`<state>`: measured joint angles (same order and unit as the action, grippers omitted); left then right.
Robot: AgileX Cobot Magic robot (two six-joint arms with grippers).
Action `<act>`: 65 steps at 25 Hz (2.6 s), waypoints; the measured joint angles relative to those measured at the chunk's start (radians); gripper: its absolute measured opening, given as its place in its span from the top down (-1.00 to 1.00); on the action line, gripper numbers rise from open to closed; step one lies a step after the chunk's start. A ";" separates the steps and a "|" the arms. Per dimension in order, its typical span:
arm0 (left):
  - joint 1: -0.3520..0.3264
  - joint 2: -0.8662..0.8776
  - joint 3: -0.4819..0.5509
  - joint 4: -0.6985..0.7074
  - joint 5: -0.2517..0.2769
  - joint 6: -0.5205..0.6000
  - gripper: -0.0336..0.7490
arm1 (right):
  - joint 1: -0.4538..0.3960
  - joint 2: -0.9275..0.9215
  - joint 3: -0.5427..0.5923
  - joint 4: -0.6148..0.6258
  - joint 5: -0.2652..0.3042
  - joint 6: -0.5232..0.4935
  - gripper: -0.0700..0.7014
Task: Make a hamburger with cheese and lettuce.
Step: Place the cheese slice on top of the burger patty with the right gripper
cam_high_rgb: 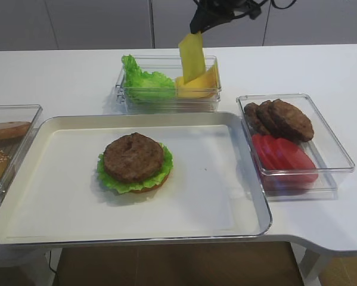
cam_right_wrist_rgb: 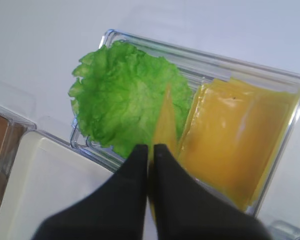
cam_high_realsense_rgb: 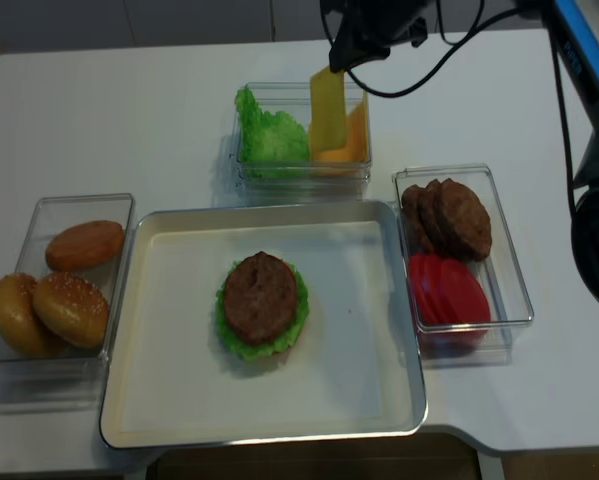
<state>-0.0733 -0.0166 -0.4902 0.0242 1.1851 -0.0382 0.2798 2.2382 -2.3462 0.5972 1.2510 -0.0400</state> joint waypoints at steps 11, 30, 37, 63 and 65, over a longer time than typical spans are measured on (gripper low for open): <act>0.000 0.000 0.000 0.000 0.000 0.000 -0.32 | 0.061 -0.086 0.000 -0.005 0.001 0.000 0.70; 0.000 0.000 0.000 0.000 0.000 0.000 -0.32 | 0.282 -0.288 0.115 -0.057 0.012 0.017 0.70; 0.000 0.000 0.000 0.000 0.000 0.000 -0.32 | 0.367 -0.395 0.282 -0.078 0.012 0.017 0.70; 0.000 0.000 0.000 0.000 0.000 0.000 -0.32 | 0.486 -0.335 0.412 -0.080 0.003 0.009 0.70; 0.000 0.000 0.000 0.000 0.000 0.000 -0.32 | 0.486 -0.323 0.412 -0.080 0.002 0.006 0.70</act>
<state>-0.0733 -0.0166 -0.4902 0.0242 1.1851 -0.0382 0.7662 1.9153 -1.9338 0.5175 1.2534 -0.0336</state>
